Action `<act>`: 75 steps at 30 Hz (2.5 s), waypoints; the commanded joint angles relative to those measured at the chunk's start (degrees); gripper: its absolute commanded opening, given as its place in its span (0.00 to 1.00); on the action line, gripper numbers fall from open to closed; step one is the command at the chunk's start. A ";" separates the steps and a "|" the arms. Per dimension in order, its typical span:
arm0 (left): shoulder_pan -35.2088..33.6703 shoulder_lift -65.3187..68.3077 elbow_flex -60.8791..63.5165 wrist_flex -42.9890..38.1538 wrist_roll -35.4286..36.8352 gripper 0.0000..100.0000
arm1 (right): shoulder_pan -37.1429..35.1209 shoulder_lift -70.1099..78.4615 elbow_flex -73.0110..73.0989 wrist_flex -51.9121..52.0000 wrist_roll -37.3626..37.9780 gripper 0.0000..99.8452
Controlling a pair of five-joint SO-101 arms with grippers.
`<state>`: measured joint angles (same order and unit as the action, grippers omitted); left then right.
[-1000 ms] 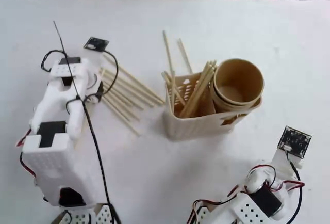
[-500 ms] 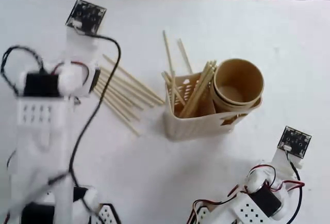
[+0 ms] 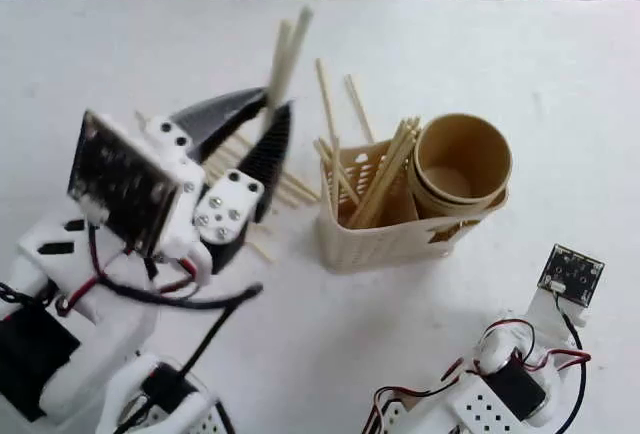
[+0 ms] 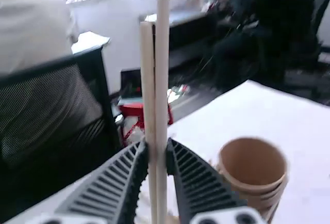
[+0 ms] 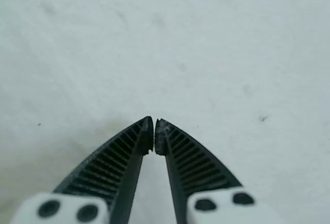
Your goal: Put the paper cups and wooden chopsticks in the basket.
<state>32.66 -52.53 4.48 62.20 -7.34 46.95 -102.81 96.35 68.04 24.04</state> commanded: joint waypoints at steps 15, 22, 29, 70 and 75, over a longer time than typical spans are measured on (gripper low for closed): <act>13.05 8.48 14.15 -32.18 1.67 0.02 | 0.40 -0.48 0.53 -0.57 -0.18 0.02; 7.87 8.57 15.38 -32.62 1.67 0.02 | 0.40 -0.48 0.53 -0.57 -0.18 0.02; 6.99 8.66 15.38 -29.36 1.67 0.09 | 0.40 -0.48 0.53 -0.57 -0.18 0.02; -44.00 62.55 12.04 -7.74 19.16 0.19 | 0.40 -0.48 0.53 -0.57 -0.18 0.02; -43.74 68.62 8.00 -7.47 28.13 0.20 | 0.40 -0.48 0.53 -0.57 -0.18 0.02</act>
<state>-11.12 14.81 16.70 54.55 15.78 46.95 -102.81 96.35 68.04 24.04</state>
